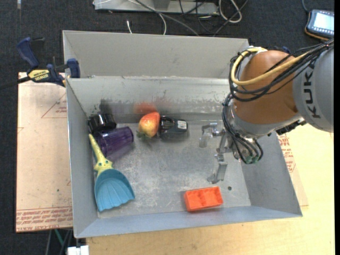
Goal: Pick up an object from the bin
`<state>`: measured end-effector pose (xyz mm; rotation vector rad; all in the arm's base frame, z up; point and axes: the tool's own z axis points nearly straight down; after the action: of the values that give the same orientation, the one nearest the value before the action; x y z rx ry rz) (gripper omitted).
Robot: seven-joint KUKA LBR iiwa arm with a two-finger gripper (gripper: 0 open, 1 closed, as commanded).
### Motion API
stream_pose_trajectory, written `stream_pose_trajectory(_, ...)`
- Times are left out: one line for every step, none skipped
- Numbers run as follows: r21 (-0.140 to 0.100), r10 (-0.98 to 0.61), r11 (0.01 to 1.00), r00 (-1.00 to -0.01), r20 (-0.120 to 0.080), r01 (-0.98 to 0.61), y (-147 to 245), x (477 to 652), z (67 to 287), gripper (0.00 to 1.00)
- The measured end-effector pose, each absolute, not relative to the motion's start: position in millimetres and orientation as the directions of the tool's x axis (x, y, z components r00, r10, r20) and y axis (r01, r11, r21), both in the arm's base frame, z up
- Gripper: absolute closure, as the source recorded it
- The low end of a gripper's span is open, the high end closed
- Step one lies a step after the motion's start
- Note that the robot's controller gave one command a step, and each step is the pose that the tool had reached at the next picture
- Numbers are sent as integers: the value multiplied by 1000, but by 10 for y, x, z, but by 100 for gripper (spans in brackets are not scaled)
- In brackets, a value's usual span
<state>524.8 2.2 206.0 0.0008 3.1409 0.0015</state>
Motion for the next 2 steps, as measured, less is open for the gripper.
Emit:
stream_pose_trajectory(1, 0, 1000, -1000, -2, 0, 22, 5246, 2056, 0)
stream_pose_trajectory(2, -53, 999, -999, 4, -53, 181, 4800, 1366, 0)
